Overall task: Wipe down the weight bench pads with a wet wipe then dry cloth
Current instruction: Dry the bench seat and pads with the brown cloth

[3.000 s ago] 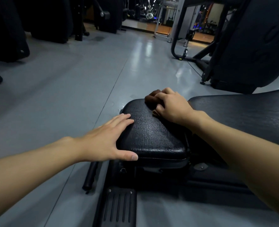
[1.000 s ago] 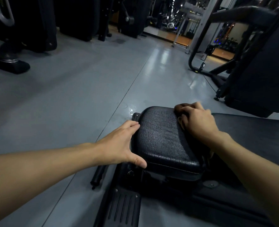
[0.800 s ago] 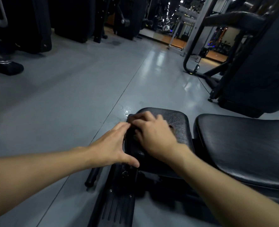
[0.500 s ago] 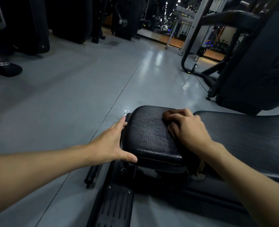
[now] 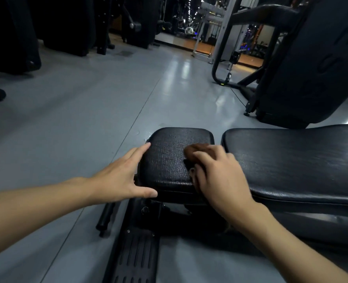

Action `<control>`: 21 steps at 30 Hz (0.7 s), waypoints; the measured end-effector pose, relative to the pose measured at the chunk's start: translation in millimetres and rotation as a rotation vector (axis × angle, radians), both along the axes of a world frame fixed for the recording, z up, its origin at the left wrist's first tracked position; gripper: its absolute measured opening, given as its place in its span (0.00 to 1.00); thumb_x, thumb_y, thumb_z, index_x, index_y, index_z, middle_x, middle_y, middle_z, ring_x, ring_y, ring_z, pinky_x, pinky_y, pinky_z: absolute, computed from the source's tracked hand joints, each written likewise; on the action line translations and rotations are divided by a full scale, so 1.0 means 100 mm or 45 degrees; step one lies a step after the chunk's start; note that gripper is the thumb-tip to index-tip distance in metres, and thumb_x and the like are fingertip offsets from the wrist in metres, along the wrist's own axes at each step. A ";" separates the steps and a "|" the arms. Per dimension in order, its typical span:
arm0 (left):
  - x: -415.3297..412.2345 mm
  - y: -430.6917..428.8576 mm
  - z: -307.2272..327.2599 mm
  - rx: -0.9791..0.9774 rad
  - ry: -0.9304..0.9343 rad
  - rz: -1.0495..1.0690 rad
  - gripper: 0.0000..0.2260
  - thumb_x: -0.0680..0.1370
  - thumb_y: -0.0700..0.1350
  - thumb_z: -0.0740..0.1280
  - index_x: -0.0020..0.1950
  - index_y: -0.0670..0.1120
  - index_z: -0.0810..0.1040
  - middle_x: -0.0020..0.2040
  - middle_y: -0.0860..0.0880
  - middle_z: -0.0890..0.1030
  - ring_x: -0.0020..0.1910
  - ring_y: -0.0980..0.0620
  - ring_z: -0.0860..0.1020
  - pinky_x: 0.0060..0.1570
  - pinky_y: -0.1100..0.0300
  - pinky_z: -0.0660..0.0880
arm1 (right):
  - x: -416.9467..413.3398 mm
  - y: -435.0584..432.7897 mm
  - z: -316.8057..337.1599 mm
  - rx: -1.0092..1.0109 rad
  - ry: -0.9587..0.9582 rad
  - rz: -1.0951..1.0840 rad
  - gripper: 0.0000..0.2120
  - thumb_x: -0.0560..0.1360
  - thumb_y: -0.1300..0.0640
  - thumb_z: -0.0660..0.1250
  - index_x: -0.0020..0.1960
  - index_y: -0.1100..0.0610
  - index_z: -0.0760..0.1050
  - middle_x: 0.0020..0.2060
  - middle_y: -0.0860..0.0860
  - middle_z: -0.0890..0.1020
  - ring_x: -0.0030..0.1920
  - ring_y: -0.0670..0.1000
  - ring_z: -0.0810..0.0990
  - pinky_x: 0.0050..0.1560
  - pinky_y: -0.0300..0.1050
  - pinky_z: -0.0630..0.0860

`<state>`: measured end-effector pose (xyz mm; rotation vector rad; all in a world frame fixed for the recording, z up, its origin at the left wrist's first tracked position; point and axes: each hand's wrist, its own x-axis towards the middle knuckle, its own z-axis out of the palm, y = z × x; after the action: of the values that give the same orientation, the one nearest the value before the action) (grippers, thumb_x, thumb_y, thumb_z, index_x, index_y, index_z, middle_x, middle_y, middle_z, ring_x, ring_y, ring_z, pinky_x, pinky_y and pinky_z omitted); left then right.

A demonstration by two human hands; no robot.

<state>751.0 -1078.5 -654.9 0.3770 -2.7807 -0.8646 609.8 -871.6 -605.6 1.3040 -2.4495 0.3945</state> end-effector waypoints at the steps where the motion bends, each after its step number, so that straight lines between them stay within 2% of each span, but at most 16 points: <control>1: -0.02 0.01 0.03 -0.090 0.010 -0.060 0.50 0.67 0.70 0.70 0.79 0.58 0.46 0.76 0.63 0.52 0.73 0.61 0.58 0.73 0.60 0.59 | 0.00 0.08 0.00 -0.052 -0.054 -0.091 0.16 0.78 0.50 0.61 0.64 0.50 0.75 0.64 0.56 0.73 0.52 0.65 0.76 0.53 0.56 0.76; 2: -0.05 0.03 0.06 -0.146 0.035 -0.111 0.45 0.69 0.72 0.65 0.78 0.59 0.48 0.77 0.61 0.51 0.75 0.60 0.57 0.74 0.57 0.58 | 0.05 0.13 0.00 -0.076 -0.089 -0.133 0.17 0.78 0.50 0.62 0.66 0.51 0.73 0.66 0.58 0.71 0.54 0.65 0.76 0.55 0.56 0.75; 4: -0.16 0.06 0.10 -0.154 0.132 -0.166 0.35 0.73 0.70 0.55 0.77 0.58 0.56 0.78 0.58 0.56 0.75 0.58 0.59 0.74 0.54 0.58 | 0.24 0.18 -0.06 -0.061 -0.096 -0.147 0.22 0.78 0.49 0.63 0.71 0.52 0.68 0.71 0.61 0.66 0.58 0.66 0.74 0.60 0.55 0.73; 7: -0.39 0.12 0.16 -0.173 0.240 -0.233 0.27 0.76 0.63 0.52 0.72 0.53 0.68 0.73 0.55 0.67 0.72 0.60 0.64 0.72 0.56 0.60 | 0.42 0.20 -0.14 -0.086 -0.233 -0.163 0.29 0.79 0.46 0.62 0.77 0.51 0.58 0.75 0.61 0.56 0.67 0.64 0.68 0.67 0.54 0.69; 9: -0.52 0.10 0.18 -0.244 0.265 -0.248 0.27 0.76 0.62 0.51 0.69 0.51 0.72 0.71 0.53 0.70 0.71 0.58 0.65 0.71 0.54 0.61 | 0.40 0.16 -0.13 -0.113 -0.300 -0.195 0.28 0.79 0.46 0.60 0.77 0.49 0.58 0.75 0.59 0.55 0.68 0.63 0.67 0.67 0.55 0.68; 11: -0.60 0.05 0.15 -0.298 0.249 -0.250 0.28 0.76 0.62 0.49 0.69 0.51 0.72 0.71 0.53 0.70 0.71 0.58 0.64 0.71 0.55 0.61 | 0.33 0.07 -0.10 -0.098 -0.338 -0.251 0.25 0.80 0.47 0.59 0.75 0.49 0.61 0.75 0.59 0.56 0.65 0.64 0.69 0.66 0.56 0.69; 14: -0.65 0.01 0.08 -0.355 0.187 -0.251 0.29 0.77 0.63 0.45 0.71 0.53 0.69 0.73 0.54 0.67 0.73 0.59 0.61 0.70 0.61 0.55 | 0.12 -0.14 -0.02 -0.066 -0.384 -0.323 0.18 0.82 0.50 0.56 0.71 0.51 0.65 0.70 0.61 0.62 0.60 0.68 0.72 0.60 0.56 0.69; 18: -0.65 0.05 0.02 -0.386 0.188 -0.204 0.28 0.77 0.62 0.45 0.71 0.54 0.68 0.73 0.55 0.67 0.73 0.58 0.61 0.67 0.65 0.50 | -0.22 -0.38 0.19 -0.038 -0.572 -0.389 0.15 0.83 0.54 0.53 0.68 0.55 0.65 0.63 0.61 0.66 0.53 0.69 0.75 0.49 0.52 0.64; 21: -0.65 0.06 0.07 -0.378 0.160 -0.226 0.29 0.76 0.63 0.45 0.71 0.53 0.68 0.73 0.54 0.67 0.73 0.57 0.62 0.69 0.63 0.53 | -0.16 -0.31 0.16 -0.151 -0.554 -0.301 0.14 0.81 0.56 0.57 0.65 0.57 0.62 0.63 0.62 0.63 0.53 0.69 0.73 0.51 0.52 0.66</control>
<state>686.4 -1072.5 -648.1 0.0256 -2.7948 -0.4761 594.0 -902.7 -589.2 0.9400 -2.8383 0.8176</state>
